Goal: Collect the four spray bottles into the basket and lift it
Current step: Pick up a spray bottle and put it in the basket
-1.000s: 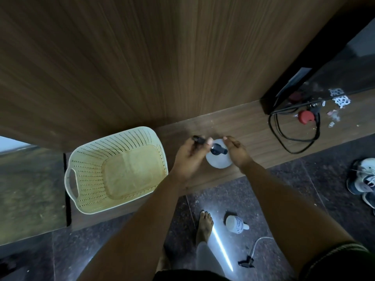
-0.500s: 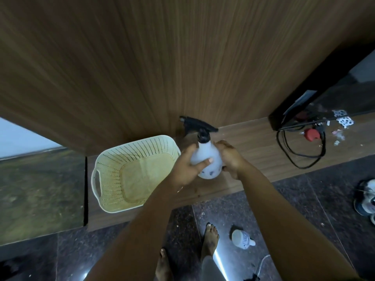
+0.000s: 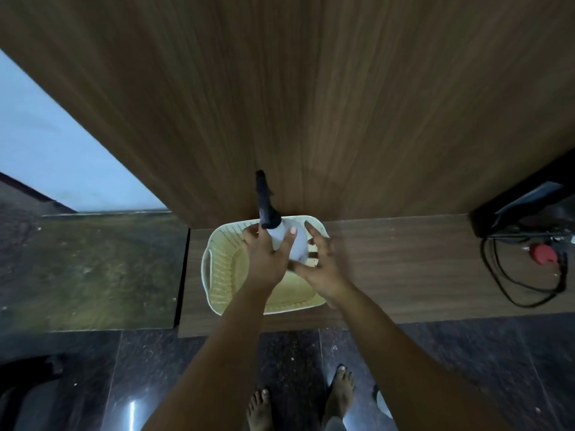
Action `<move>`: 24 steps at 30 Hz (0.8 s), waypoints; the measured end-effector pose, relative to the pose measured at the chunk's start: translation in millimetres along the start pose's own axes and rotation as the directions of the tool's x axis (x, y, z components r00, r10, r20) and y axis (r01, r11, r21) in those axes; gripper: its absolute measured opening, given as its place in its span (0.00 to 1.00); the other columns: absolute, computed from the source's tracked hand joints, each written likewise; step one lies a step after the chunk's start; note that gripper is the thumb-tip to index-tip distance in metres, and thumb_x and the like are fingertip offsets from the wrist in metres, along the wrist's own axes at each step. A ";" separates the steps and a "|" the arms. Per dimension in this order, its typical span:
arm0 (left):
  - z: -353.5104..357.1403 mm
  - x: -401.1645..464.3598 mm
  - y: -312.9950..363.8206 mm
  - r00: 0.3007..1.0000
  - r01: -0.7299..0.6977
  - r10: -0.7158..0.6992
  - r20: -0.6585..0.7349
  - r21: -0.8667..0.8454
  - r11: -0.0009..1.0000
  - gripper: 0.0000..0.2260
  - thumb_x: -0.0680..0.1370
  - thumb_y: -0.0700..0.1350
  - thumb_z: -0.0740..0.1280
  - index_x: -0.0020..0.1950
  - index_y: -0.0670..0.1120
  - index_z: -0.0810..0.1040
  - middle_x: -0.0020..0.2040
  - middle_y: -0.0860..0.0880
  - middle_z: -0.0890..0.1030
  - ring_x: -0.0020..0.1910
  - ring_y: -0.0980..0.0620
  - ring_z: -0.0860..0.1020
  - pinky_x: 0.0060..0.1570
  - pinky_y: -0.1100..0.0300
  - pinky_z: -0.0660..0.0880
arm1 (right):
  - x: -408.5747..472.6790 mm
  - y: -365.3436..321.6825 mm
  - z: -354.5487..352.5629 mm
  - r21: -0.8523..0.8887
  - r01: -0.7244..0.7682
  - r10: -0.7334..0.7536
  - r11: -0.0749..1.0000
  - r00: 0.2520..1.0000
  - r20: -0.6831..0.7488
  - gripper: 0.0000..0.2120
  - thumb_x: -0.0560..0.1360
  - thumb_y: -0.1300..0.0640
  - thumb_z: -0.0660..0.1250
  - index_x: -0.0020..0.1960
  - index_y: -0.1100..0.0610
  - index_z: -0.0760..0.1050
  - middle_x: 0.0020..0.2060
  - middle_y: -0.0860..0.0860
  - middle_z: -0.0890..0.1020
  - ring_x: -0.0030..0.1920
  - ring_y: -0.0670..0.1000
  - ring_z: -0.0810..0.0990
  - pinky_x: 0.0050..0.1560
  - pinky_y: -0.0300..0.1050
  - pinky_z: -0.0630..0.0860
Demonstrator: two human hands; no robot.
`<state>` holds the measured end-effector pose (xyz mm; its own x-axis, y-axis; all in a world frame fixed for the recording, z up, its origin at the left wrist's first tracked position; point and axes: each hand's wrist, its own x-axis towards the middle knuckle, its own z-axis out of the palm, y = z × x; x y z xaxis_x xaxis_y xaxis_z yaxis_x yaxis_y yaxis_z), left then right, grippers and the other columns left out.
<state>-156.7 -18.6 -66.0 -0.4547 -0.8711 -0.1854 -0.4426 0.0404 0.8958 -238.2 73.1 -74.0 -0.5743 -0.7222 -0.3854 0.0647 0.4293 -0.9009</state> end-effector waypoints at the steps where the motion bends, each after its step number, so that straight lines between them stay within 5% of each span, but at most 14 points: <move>1: -7.7 1.9 -5.4 1.000 -0.007 0.007 0.014 -0.007 1.000 0.25 0.73 0.59 0.65 0.66 0.50 0.68 0.58 0.48 0.67 0.63 0.45 0.68 0.64 0.49 0.67 | -1.2 3.8 11.3 -0.086 0.034 -0.034 0.996 0.999 0.008 0.43 0.65 0.54 0.78 0.73 0.42 0.59 0.63 0.51 0.66 0.58 0.49 0.74 0.53 0.42 0.77; 3: -23.2 6.5 -16.7 0.997 -0.017 0.024 0.078 -0.084 0.996 0.20 0.76 0.52 0.68 0.65 0.48 0.71 0.59 0.47 0.74 0.61 0.45 0.73 0.60 0.47 0.73 | -3.0 10.7 31.5 -0.159 0.077 -0.070 0.984 0.996 0.049 0.44 0.64 0.55 0.79 0.72 0.41 0.58 0.61 0.50 0.64 0.58 0.51 0.73 0.54 0.43 0.78; 8: -61.6 13.9 -42.6 0.954 0.073 0.027 0.297 -0.321 0.944 0.06 0.77 0.37 0.68 0.53 0.45 0.77 0.51 0.48 0.82 0.52 0.53 0.80 0.50 0.57 0.78 | 9.2 20.2 57.9 -0.307 0.157 -0.130 0.939 0.986 0.105 0.45 0.60 0.54 0.80 0.70 0.47 0.59 0.64 0.51 0.62 0.65 0.54 0.65 0.62 0.48 0.72; 12: -78.4 20.2 -50.4 0.896 0.149 0.000 0.444 -0.301 0.942 0.10 0.77 0.36 0.67 0.56 0.46 0.79 0.55 0.49 0.83 0.59 0.49 0.79 0.58 0.53 0.77 | 21.8 21.1 72.7 -0.259 0.214 -0.155 0.942 0.961 0.230 0.48 0.59 0.58 0.81 0.72 0.51 0.59 0.60 0.41 0.68 0.60 0.46 0.69 0.52 0.22 0.68; 14: -82.6 23.8 -50.9 0.886 0.144 0.002 0.463 -0.280 0.949 0.13 0.77 0.35 0.67 0.60 0.44 0.78 0.59 0.48 0.81 0.62 0.48 0.77 0.60 0.52 0.75 | 28.4 23.0 78.5 -0.237 0.231 -0.182 0.943 0.960 0.212 0.48 0.56 0.58 0.82 0.70 0.51 0.60 0.54 0.35 0.68 0.55 0.43 0.70 0.44 0.18 0.67; 19: -82.0 38.8 -53.4 0.950 -0.052 0.045 0.310 0.014 0.999 0.17 0.73 0.45 0.72 0.61 0.48 0.76 0.60 0.49 0.79 0.60 0.50 0.76 0.56 0.55 0.73 | 44.3 28.5 99.0 -0.405 0.135 -0.144 0.904 0.990 0.009 0.52 0.53 0.51 0.82 0.71 0.48 0.57 0.62 0.51 0.69 0.62 0.54 0.70 0.59 0.47 0.72; 24: -81.5 51.2 -80.5 0.957 -0.063 -0.060 0.285 0.405 0.912 0.27 0.73 0.53 0.71 0.69 0.49 0.69 0.68 0.47 0.73 0.66 0.44 0.70 0.65 0.49 0.67 | 55.3 35.7 117.9 -0.461 0.115 -0.141 0.880 0.990 -0.022 0.49 0.57 0.54 0.80 0.72 0.53 0.58 0.64 0.54 0.66 0.61 0.56 0.70 0.59 0.49 0.75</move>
<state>-81.3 -106.3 -114.7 -0.6286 -0.6962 -0.3466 -0.6879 0.2898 0.6655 -171.5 -15.4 -151.0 -0.5953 -0.7635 -0.2504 -0.3852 0.5447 -0.7449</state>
